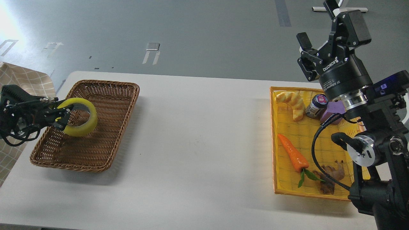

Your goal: Place and transfer tape with both arms

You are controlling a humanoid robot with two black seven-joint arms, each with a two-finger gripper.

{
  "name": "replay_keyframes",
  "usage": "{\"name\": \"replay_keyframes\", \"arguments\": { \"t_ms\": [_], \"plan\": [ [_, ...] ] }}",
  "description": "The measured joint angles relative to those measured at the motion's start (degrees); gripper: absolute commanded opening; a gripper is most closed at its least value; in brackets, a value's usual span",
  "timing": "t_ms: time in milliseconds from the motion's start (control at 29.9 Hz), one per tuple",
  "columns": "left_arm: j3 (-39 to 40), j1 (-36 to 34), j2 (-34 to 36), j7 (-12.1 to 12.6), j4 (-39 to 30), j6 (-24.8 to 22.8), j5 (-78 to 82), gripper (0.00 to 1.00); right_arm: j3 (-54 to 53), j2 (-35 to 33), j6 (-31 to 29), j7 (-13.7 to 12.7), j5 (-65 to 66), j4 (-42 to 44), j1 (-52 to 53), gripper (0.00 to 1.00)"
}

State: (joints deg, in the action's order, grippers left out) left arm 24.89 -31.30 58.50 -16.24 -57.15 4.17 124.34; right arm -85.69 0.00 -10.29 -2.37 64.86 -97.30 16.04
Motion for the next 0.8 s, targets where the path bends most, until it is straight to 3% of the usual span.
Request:
{"name": "replay_keyframes", "arguments": {
  "t_ms": [267,702,802],
  "plan": [
    [0.00,0.57,-0.01,-2.32,1.16,0.34,-2.20,0.00,-0.06,0.00,0.02,0.00,0.00,-0.08,-0.25,1.00],
    [0.06,-0.21,-6.15,-2.77,5.18,0.22,-2.28,0.00,-0.36,0.00,0.01,0.00,0.00,-1.05,-2.04,1.00],
    [0.07,-0.43,-6.71,-3.90,6.02,0.22,-2.37,0.00,-0.44,0.00,0.02,0.00,0.00,-1.18,-2.34,1.00]
  ]
}}
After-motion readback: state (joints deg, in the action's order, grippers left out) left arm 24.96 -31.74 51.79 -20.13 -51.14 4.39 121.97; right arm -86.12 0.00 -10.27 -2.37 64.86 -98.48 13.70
